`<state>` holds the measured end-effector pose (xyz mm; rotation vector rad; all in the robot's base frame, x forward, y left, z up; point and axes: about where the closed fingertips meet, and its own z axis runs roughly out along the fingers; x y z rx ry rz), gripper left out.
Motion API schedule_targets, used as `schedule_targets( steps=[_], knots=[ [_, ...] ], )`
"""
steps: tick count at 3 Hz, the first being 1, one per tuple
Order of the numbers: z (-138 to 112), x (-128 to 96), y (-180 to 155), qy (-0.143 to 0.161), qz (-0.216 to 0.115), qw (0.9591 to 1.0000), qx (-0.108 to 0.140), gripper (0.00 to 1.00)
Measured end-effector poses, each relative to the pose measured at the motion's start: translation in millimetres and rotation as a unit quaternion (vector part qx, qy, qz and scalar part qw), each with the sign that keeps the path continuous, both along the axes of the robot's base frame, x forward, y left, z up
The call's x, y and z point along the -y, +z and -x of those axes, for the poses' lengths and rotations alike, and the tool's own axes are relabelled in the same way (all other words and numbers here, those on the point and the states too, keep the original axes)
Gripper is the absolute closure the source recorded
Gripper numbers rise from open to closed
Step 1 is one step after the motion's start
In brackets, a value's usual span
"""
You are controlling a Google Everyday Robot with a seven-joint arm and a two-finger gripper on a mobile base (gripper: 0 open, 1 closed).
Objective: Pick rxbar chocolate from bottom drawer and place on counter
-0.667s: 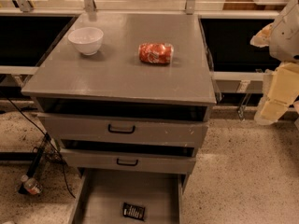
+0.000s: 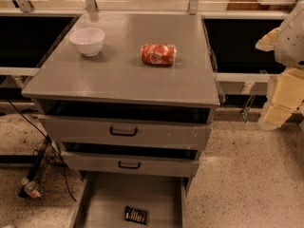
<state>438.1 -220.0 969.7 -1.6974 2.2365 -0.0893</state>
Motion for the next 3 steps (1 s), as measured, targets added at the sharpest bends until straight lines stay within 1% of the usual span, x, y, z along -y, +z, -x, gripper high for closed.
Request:
schedule_targets(
  steps=[1,2,3],
  knots=[
    [0.5,5.3,-16.6,-0.013,-0.009,0.9999,0.003,0.00],
    [-0.5,12.0,-53.6,-0.018,-0.027,0.9994,-0.008,0.00],
    [1.1,11.2,-53.5,-0.018,-0.030,0.9994,-0.003,0.00]
  ],
)
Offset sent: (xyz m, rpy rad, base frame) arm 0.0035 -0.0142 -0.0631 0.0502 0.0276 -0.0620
